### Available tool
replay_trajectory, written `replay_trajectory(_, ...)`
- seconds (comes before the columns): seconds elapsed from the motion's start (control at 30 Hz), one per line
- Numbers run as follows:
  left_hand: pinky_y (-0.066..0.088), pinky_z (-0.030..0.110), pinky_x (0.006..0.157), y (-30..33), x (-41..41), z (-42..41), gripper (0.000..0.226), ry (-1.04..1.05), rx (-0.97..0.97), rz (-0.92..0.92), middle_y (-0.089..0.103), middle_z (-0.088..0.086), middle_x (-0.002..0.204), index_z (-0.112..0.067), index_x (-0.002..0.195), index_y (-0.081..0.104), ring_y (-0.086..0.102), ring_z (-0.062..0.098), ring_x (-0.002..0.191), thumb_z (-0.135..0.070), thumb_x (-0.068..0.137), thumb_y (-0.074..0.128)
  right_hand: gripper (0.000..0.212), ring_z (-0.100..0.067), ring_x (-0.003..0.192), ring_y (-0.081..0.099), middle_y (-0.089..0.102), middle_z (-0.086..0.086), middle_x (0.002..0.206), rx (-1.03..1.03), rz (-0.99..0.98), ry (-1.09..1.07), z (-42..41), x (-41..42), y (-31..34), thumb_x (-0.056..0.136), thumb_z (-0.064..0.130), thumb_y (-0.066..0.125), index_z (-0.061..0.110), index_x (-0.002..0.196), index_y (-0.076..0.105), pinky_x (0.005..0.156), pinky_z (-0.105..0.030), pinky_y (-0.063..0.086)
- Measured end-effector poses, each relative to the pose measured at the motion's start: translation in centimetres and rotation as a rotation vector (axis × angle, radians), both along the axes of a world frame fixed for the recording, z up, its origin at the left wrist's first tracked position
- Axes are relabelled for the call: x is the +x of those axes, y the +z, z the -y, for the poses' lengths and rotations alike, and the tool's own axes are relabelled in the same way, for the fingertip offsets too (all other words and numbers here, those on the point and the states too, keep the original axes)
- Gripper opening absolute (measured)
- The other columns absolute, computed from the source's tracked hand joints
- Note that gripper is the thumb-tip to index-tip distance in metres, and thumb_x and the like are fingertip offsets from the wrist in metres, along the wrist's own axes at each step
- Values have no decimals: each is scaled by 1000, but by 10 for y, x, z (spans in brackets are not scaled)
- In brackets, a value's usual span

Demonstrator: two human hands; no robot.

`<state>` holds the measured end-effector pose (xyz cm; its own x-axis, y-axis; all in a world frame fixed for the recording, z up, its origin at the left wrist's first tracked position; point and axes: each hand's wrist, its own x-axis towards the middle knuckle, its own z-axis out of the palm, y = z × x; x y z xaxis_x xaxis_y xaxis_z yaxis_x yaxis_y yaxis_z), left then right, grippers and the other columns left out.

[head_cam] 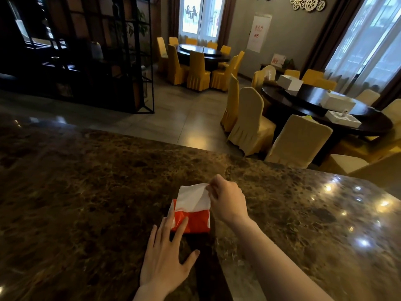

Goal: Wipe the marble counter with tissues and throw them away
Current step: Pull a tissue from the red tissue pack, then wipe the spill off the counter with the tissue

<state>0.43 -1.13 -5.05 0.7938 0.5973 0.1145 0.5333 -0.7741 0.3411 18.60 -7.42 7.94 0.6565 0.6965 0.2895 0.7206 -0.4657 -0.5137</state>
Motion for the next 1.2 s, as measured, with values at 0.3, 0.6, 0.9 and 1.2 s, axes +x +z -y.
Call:
replay_trajectory(0.3,1,45,126,-1,2,1,90,12,-10,-24,-12,-3,169,-51,152,-17,-3,20,155,-93,78,13,7,-1,78,60,63,14,87,374,-193,-192,29,22,38,101,25,58,24,98,64,63,-21,48)
replay_trajectory(0.6,9,47,126,6,0,5,95,1,39,-68,-28,-1,166,-40,156,-16,6,28,155,-86,80,19,25,-23,72,63,67,-9,89,452,-713,-489,187,48,46,100,29,58,12,87,71,66,-38,53)
replay_trajectory(0.9,25,53,121,36,41,73,82,-170,58,72,17,5,167,-32,158,22,16,30,153,-70,87,38,20,-24,88,66,68,-5,93,506,-519,-886,318,41,12,101,31,56,18,89,68,80,-50,59)
replay_trajectory(1.2,-4,43,126,6,71,135,76,-324,32,-157,-2,0,170,-36,160,0,-10,21,155,-72,94,15,8,-1,79,58,63,12,89,137,11,-510,330,-22,-40,99,25,59,29,92,58,66,-22,48)
